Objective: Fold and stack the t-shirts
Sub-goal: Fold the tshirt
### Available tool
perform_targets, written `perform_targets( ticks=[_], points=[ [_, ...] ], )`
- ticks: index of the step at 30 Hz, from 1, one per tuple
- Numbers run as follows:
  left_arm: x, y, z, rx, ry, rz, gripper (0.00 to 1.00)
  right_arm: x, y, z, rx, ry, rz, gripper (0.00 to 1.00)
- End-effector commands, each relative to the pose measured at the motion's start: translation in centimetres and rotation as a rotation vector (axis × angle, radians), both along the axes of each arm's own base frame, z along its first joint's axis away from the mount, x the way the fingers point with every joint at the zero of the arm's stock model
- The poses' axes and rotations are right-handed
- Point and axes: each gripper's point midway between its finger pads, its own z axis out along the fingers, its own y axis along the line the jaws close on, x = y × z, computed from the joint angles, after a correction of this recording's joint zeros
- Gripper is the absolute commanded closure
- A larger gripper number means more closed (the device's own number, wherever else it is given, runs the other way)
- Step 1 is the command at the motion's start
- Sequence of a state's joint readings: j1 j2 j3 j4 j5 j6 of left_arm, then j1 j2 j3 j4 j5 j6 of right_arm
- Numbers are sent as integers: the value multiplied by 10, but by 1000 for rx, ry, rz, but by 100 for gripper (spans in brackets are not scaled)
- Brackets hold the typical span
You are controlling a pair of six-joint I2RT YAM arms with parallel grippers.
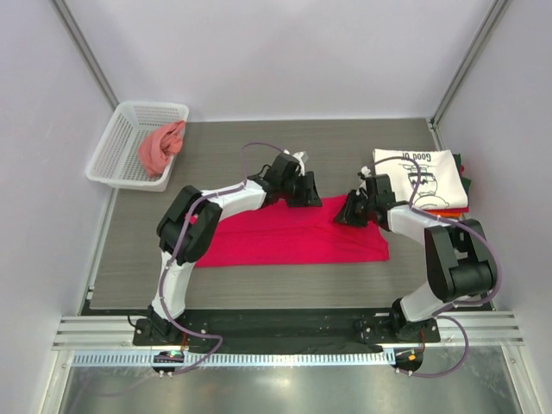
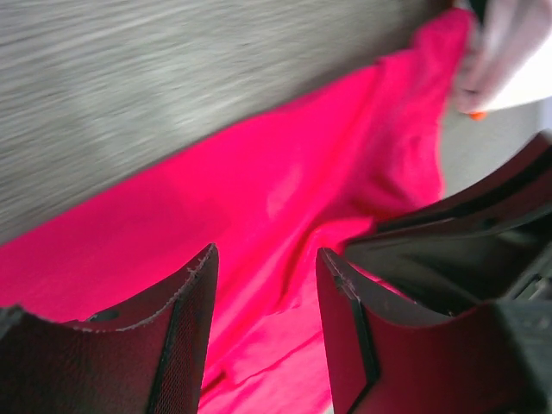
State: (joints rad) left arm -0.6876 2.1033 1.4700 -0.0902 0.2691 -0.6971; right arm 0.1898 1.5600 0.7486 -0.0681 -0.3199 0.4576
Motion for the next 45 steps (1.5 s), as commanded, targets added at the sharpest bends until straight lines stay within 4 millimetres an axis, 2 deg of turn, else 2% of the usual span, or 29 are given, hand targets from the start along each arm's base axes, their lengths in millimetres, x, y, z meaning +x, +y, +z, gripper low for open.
perform_targets(
  ticks=[1,2,3,6,7,12,13,14,15,19,22,23,24,25,27,28,29,30,31,34,35,36,39,41,45],
  points=[
    [2,-29,25,-143,-45,-79,50,-12,12,17,69,-34,51,84],
    [0,-33,26,-158,-41,-87,50,-19,13,13,82,-22,58,85],
    [0,-36,27,-174,-39,-94,50,-24,17,21,110,-35,73,85],
    [-3,-42,27,-182,-46,-109,51,-43,24,22,159,-17,105,83],
    [-5,-44,26,-187,-45,-122,51,-46,26,29,172,-34,111,83],
    [-12,-52,30,-188,-69,-155,51,-73,30,29,210,0,126,84],
    [-13,-52,29,-184,-71,-159,51,-77,31,32,222,-2,133,60],
    [-13,-52,29,-181,-74,-160,51,-83,34,31,237,15,134,48],
    [-14,-51,28,-178,-71,-161,51,-87,37,32,252,17,143,44],
    [-17,-50,30,-179,-75,-167,51,-103,44,44,311,32,177,46],
    [-23,-49,29,-169,-79,-174,52,-96,28,52,217,-15,107,46],
    [-25,-49,29,-167,-82,-172,52,-82,14,60,148,-81,32,46],
    [-27,-48,33,-169,-87,-167,52,-77,8,63,122,-104,-1,47],
    [-30,-43,26,-160,-72,-157,52,-74,0,64,90,-108,-41,50],
    [-31,-38,27,-158,-82,-134,53,-65,-23,66,0,-143,-162,53],
    [-31,-36,34,-159,-97,-124,52,-66,-32,63,-31,-128,-207,54],
    [-35,-30,28,-141,-92,-116,52,-65,-40,63,-60,-131,-247,54],
    [-35,-28,30,-133,-106,-109,52,-60,-60,62,-135,-147,-334,54],
    [-32,-25,35,-121,-133,-97,52,-62,-68,60,-161,-140,-383,55],
    [-22,-13,25,-42,-136,-25,51,-62,-95,51,-249,-125,-521,57],
    [-23,-7,10,6,-96,-4,51,-62,-96,47,-255,-113,-535,58],
    [-18,-8,11,3,-95,10,51,-62,-97,43,-260,-96,-543,58],
    [-18,-2,-9,23,-15,42,51,-66,-98,21,-278,-15,-572,60],
    [-13,4,-13,22,16,74,51,-70,-100,5,-308,46,-588,61],
    [-8,13,-13,25,17,93,52,-82,-107,-12,-335,137,-663,65]
  ],
)
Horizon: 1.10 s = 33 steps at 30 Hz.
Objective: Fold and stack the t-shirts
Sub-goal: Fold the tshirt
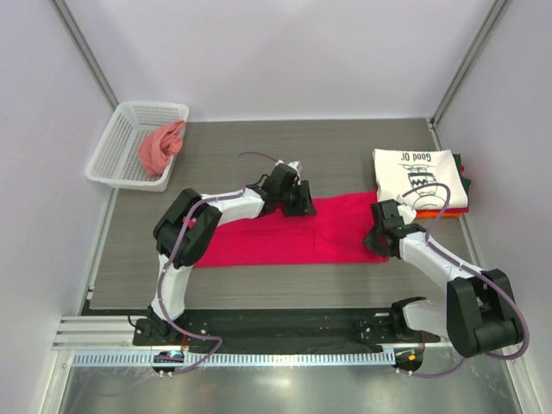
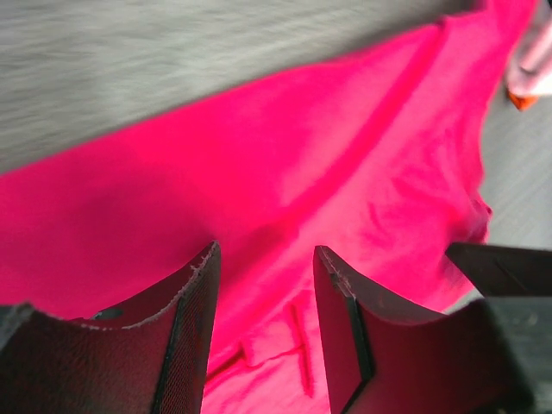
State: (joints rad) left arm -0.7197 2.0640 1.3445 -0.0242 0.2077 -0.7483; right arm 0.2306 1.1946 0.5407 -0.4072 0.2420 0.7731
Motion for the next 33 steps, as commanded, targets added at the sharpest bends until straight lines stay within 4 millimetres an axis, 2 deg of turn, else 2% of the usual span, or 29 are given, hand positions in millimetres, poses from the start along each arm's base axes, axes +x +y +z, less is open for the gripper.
perform_targets(
  ticks=[1,5,6,9,10,13,14,16,17,19,20,21,22,23,24,25,26,27,28,29,30,31,33],
  points=[
    [14,7,6,5,-9,48,52,-9,-17,-3,-44,25,-144,65],
    [15,9,13,8,-34,46,52,-21,-17,-4,9,-25,-188,60],
    [16,10,15,12,-45,44,51,-20,-12,2,45,-61,-176,57],
    [17,15,30,10,-83,55,51,-21,-9,1,66,-76,-164,53],
    [20,20,46,5,-116,64,50,-20,-8,2,64,-76,-160,53],
    [21,45,62,5,-134,124,48,-14,-10,0,38,-51,-161,52],
    [19,55,86,-17,-164,141,47,-13,-10,-1,32,-41,-155,52],
    [16,82,92,28,-165,193,46,-3,-8,0,26,-40,-154,52],
    [14,92,110,33,-195,206,45,-2,-7,-8,15,-7,-143,52],
    [11,115,118,87,-209,251,43,12,-6,-7,13,-13,-148,53],
    [6,130,116,139,-198,276,42,14,-5,-17,2,19,-147,53],
    [1,139,128,135,-214,291,42,21,-5,-18,3,19,-148,53],
    [-4,151,121,160,-195,307,41,44,0,-8,27,-29,-144,53],
    [-6,160,122,172,-195,333,41,54,6,-10,44,-19,-126,53],
    [-10,168,127,174,-200,356,41,61,9,-24,35,29,-115,53],
    [-11,177,128,185,-199,376,41,95,17,-9,52,-15,-103,54],
    [-18,185,119,216,-181,384,40,114,25,-7,67,-23,-82,55],
    [-18,194,123,238,-200,413,40,124,28,-34,55,51,-63,55],
    [-24,202,116,274,-179,421,41,176,39,-6,92,-36,-40,55],
    [-27,205,112,291,-172,424,41,199,49,0,118,-51,-6,55],
    [-29,207,111,305,-176,411,41,213,56,-25,125,4,17,55],
    [-32,209,108,322,-170,399,41,253,65,11,138,-75,52,54],
    [-38,209,104,346,-170,373,42,276,73,26,152,-119,88,45]
  ],
)
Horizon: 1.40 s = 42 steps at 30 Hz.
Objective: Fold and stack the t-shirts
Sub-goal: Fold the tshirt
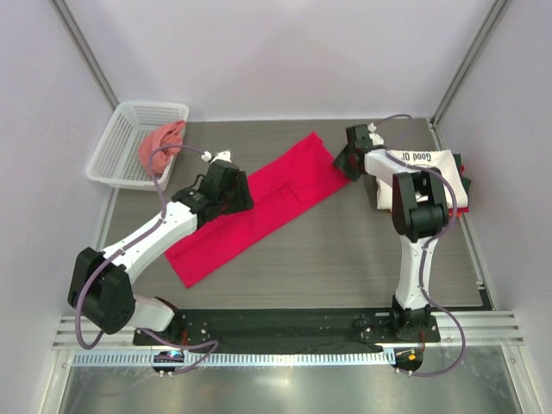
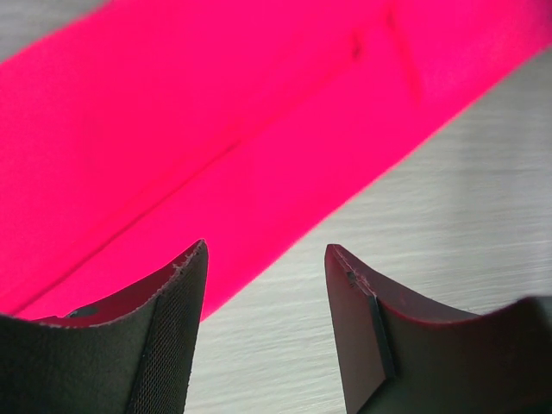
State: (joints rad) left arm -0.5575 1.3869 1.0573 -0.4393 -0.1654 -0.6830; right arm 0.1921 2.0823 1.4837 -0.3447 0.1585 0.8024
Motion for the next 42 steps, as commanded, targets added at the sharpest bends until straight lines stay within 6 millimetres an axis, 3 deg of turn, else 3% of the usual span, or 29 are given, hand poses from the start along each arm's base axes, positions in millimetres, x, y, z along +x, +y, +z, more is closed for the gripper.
perform_targets(
  ticks=[1,3,4,5,6,7,8,10,12,13,15,16,25,28,29,31,32,34,35,38,39,40,42],
  points=[
    [-16,9,-4,110,2,-38,42,35,21,39,44,-81,116,42],
    [-28,0,-7,146,-13,-88,42,37,20,60,28,-132,138,28],
    [-30,2,-8,180,-27,-90,42,34,18,65,21,-155,143,26],
    [-33,1,-8,192,-34,-100,41,30,16,85,11,-198,152,24],
    [-37,0,-10,209,-36,-108,42,26,14,91,3,-214,160,24],
    [-47,-3,-16,234,-27,-137,41,16,15,83,8,-202,179,24],
    [-49,0,-17,264,-34,-129,41,10,15,94,10,-223,185,24],
    [-64,-3,-24,314,-22,-166,42,-7,18,80,40,-209,206,24],
    [-73,-3,-29,370,-22,-176,42,-13,26,83,101,-234,205,27],
    [-80,1,-35,405,-3,-183,42,-23,28,69,124,-207,204,28],
    [-89,2,-45,445,19,-206,44,-25,35,66,178,-221,199,34],
    [-92,3,-49,456,28,-214,45,-32,36,54,190,-201,197,37],
    [-105,22,-84,545,114,-203,49,-34,33,-1,182,-102,117,40],
    [-112,27,-94,547,139,-196,50,-24,31,-15,166,-85,89,48],
    [-113,29,-95,544,144,-190,50,-19,26,-18,139,-86,66,59],
    [-119,30,-98,534,155,-189,50,-7,23,-16,124,-98,47,66],
    [-121,28,-98,519,152,-187,50,-5,23,-25,120,-83,43,77],
    [-126,27,-99,513,153,-197,49,11,17,-19,111,-93,22,89],
    [-129,25,-98,502,153,-205,50,16,12,-26,102,-78,12,98],
    [-136,21,-97,489,157,-222,49,42,-4,-17,106,-107,-20,99],
    [-139,18,-97,476,162,-235,49,46,-9,-29,95,-88,-11,99],
    [-141,16,-95,468,161,-244,50,65,-10,-13,99,-128,-1,99],
    [-147,12,-93,469,160,-266,49,78,-4,-15,101,-122,39,98]
  ],
)
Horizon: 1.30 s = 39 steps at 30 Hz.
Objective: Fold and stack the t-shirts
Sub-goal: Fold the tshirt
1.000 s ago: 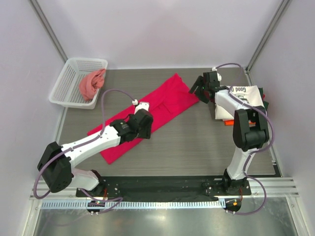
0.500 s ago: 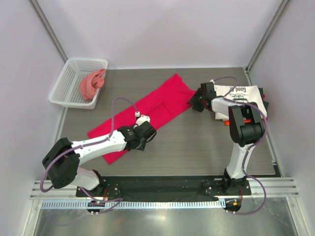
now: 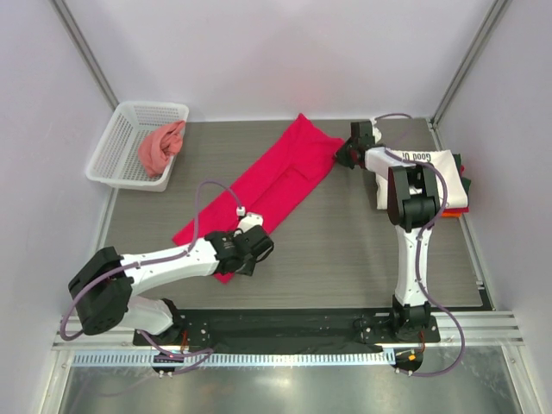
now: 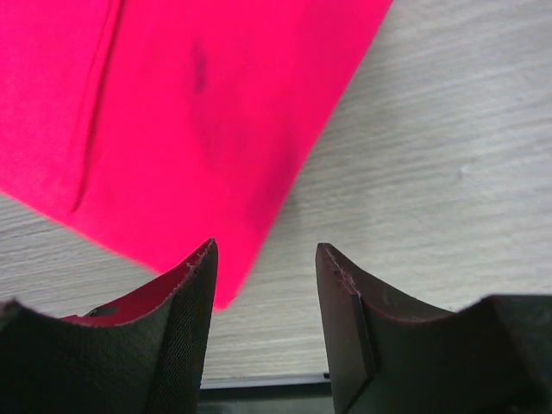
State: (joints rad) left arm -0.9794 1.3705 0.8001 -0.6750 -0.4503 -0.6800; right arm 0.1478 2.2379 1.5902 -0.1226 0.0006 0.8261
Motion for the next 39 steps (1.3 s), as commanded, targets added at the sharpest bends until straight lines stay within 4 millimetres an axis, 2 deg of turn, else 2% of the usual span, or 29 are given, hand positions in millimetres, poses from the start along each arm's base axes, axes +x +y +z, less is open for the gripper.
perform_targets(
  ticks=[1,3,7,14,16,21,23,27,28,29,35,39],
  points=[
    [-8,-8,10,-31,-5,-12,49,25,-17,-11,-69,28,18,98],
    [-13,-10,14,-10,-5,-35,50,29,-7,-14,-35,35,59,96],
    [-16,-10,11,54,4,-57,56,33,0,-17,1,17,62,93],
    [-12,-10,-5,135,18,-45,61,36,-7,-3,-35,-18,45,89],
    [-13,-2,-9,194,31,-26,61,35,-8,-8,-45,-13,47,89],
    [-14,-6,-20,209,58,-28,61,34,-5,-18,-28,-3,61,89],
    [-16,-7,-25,215,75,-30,66,33,-5,-19,-31,-1,61,89],
    [-25,-18,-41,174,140,-57,84,34,-7,-17,-37,-5,61,89],
    [-30,-21,-45,158,167,-70,96,33,-6,-19,-39,-2,60,89],
    [-32,-24,-47,143,181,-77,100,34,-6,-18,-41,-6,62,89],
    [-40,-38,-48,73,222,-106,100,30,-7,-21,-46,4,65,89],
    [-54,-70,-40,-15,236,-170,100,32,-4,-22,-36,-3,77,89]
  ],
)
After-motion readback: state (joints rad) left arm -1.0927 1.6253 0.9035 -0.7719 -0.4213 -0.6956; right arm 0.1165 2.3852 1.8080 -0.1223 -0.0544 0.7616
